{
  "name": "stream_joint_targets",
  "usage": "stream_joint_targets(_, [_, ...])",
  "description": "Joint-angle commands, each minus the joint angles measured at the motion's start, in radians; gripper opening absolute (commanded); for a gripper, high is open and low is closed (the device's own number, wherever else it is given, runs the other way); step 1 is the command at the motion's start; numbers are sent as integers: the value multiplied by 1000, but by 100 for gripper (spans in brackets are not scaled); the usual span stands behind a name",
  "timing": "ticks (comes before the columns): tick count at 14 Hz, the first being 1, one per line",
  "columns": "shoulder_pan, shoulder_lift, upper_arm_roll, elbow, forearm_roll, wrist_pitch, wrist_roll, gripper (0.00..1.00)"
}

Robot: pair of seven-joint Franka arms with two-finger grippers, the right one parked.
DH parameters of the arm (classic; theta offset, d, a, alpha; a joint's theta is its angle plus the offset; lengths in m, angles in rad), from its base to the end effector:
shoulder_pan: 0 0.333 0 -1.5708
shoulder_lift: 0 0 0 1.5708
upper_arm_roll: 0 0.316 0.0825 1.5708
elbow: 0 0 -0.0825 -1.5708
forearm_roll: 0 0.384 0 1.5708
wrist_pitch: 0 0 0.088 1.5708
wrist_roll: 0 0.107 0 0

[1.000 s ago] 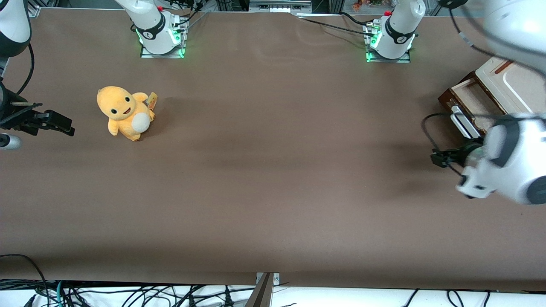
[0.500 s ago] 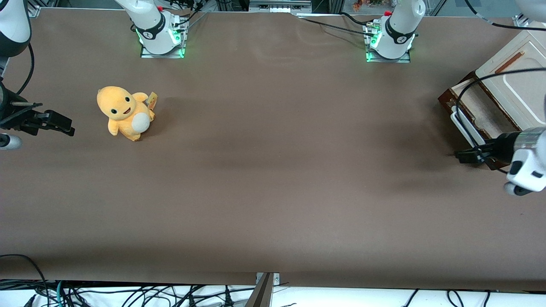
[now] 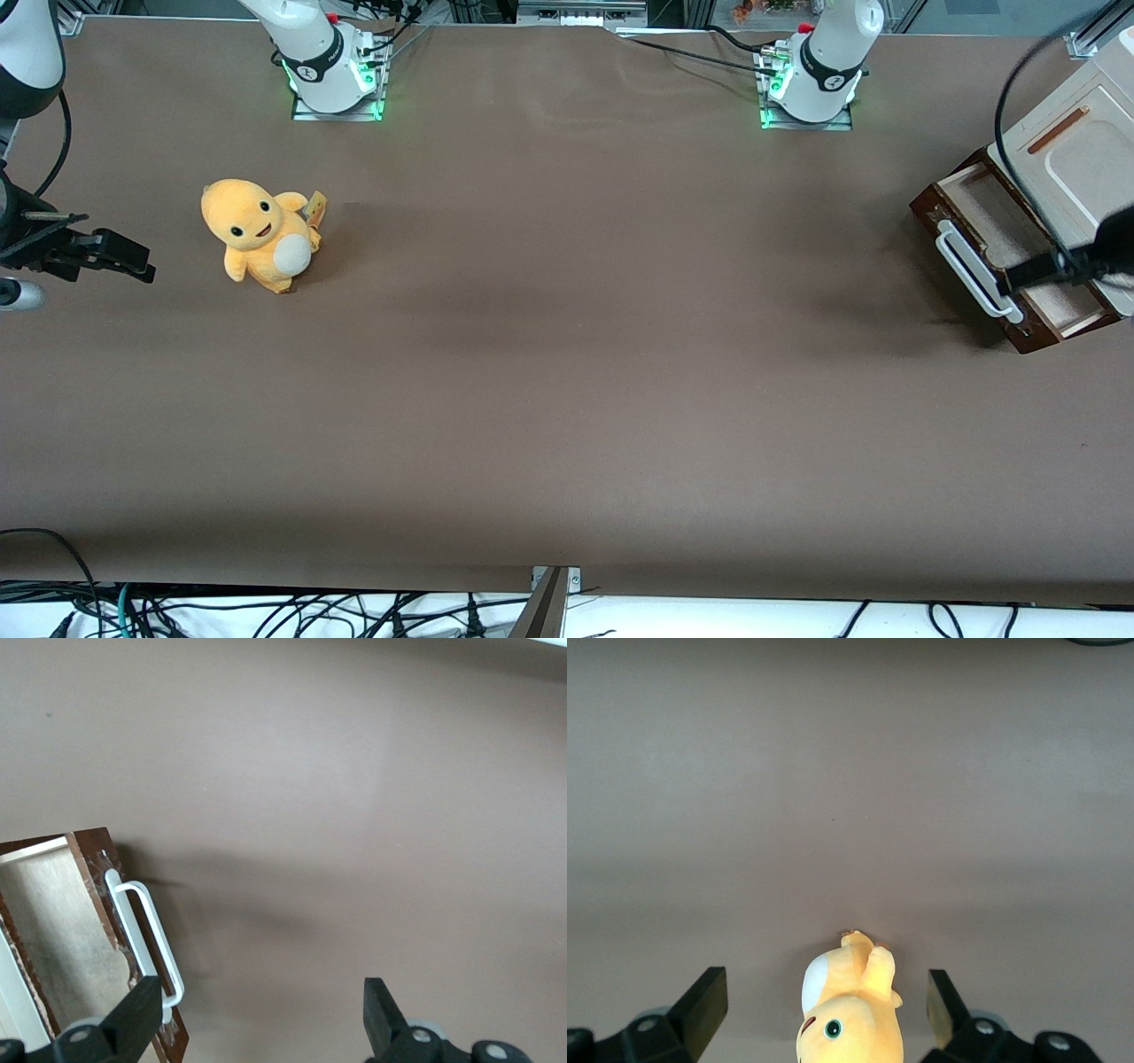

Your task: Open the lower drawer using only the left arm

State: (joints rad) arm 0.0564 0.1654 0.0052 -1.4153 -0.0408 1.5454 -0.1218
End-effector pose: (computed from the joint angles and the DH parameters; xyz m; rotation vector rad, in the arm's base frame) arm 0.6015 0.0324 0.5998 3.0892 0.2835 -0.0566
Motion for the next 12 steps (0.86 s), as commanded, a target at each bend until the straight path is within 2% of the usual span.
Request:
stream_joint_targets(1, [-49,-130,6,-128,-5,27,22,100])
stream_joint_targets(3, [-56,-170,-10,-192,-7,24,22,100])
stream_joint_targets(12, [-52,-141,-39,-186,-1,25,28,100])
